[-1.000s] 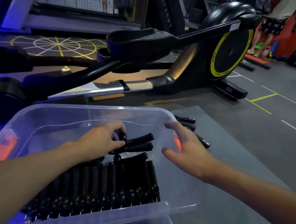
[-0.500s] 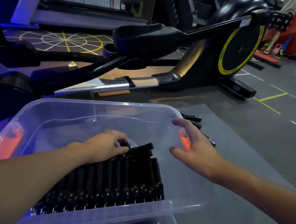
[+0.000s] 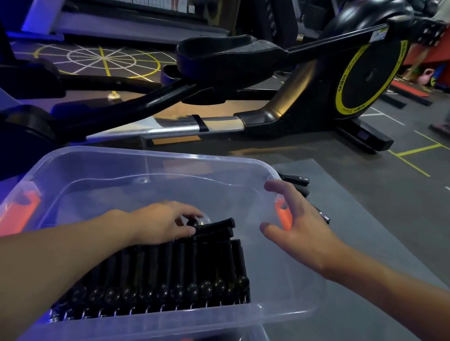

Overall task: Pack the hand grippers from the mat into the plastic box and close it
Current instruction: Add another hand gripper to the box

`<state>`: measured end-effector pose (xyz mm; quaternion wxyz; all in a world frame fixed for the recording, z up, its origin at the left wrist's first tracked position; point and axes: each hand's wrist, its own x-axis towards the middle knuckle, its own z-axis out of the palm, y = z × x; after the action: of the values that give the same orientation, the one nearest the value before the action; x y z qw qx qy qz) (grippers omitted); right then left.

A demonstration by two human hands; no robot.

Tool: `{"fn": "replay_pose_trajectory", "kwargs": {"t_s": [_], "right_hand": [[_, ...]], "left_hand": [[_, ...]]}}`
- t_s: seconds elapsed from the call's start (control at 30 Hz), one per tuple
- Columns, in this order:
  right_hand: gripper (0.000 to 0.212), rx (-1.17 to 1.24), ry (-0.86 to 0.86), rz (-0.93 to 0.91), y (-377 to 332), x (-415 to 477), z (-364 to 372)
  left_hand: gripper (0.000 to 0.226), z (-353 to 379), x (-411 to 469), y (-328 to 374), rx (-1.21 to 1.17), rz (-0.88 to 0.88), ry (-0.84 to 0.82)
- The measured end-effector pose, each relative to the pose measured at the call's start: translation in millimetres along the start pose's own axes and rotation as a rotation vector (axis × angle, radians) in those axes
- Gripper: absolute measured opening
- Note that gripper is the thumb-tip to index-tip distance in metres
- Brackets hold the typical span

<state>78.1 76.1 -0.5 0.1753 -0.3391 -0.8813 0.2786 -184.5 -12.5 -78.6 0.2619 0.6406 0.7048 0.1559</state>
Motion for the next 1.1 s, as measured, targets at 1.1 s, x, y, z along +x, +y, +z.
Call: {"fn": "replay_pose_trajectory", "kwargs": {"t_s": [1.1], "right_hand": [[0.037,0.253,0.165,0.048,18.2,-2.8,-2.7]], "left_hand": [[0.013,-21.2,37.9,103.6,-0.117,0.277,0.469]]}}
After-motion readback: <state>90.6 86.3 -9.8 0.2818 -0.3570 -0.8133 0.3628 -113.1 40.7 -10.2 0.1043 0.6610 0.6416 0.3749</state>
